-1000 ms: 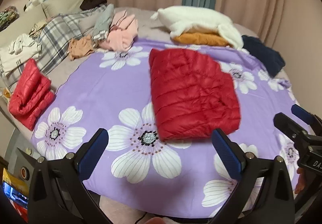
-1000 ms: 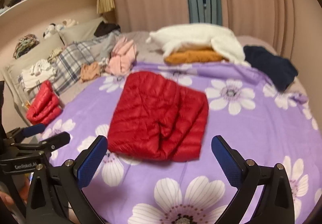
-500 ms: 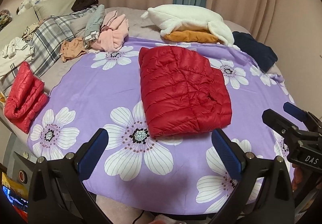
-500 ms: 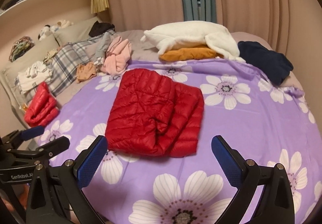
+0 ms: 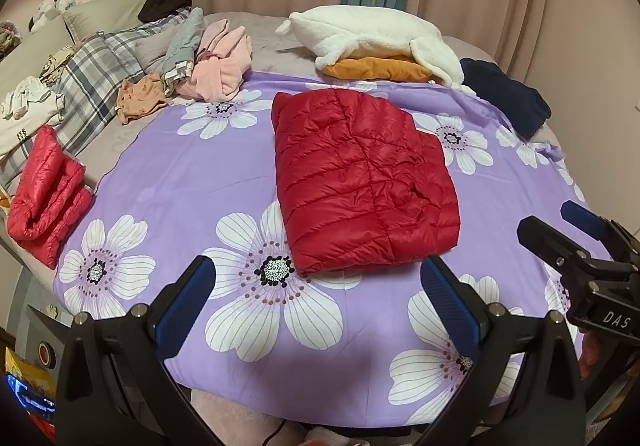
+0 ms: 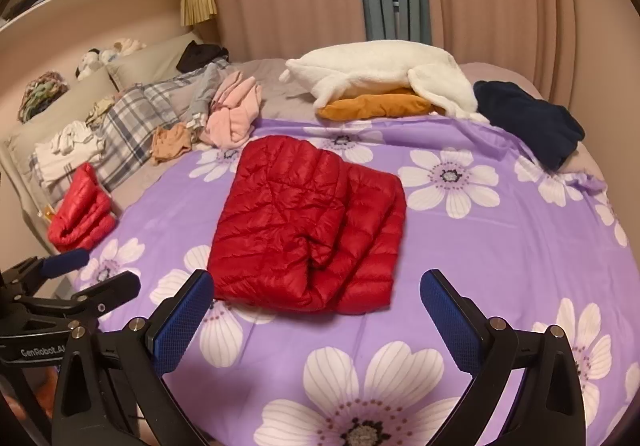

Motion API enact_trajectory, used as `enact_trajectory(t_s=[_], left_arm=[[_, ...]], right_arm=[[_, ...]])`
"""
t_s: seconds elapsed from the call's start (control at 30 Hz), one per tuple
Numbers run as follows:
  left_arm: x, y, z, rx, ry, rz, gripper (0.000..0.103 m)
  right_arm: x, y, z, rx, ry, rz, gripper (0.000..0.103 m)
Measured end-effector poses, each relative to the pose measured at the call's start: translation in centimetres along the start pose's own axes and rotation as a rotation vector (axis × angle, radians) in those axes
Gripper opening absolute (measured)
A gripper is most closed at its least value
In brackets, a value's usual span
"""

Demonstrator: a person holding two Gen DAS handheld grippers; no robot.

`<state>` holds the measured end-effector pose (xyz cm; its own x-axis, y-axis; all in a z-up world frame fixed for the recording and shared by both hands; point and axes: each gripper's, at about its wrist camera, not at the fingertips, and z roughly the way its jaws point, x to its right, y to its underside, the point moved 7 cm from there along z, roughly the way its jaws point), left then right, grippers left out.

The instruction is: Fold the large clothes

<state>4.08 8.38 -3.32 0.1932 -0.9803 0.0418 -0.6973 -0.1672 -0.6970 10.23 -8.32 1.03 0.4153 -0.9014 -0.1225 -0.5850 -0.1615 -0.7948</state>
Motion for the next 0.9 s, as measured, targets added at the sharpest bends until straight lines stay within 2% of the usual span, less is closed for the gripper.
enact_trajectory(t_s=[0.9], left_arm=[[-0.23,0.08,0.45,-0.005,-0.01,0.003,0.103]], right_arm=[[0.08,-0.09,0.07,0.0,-0.005,0.0,0.102]])
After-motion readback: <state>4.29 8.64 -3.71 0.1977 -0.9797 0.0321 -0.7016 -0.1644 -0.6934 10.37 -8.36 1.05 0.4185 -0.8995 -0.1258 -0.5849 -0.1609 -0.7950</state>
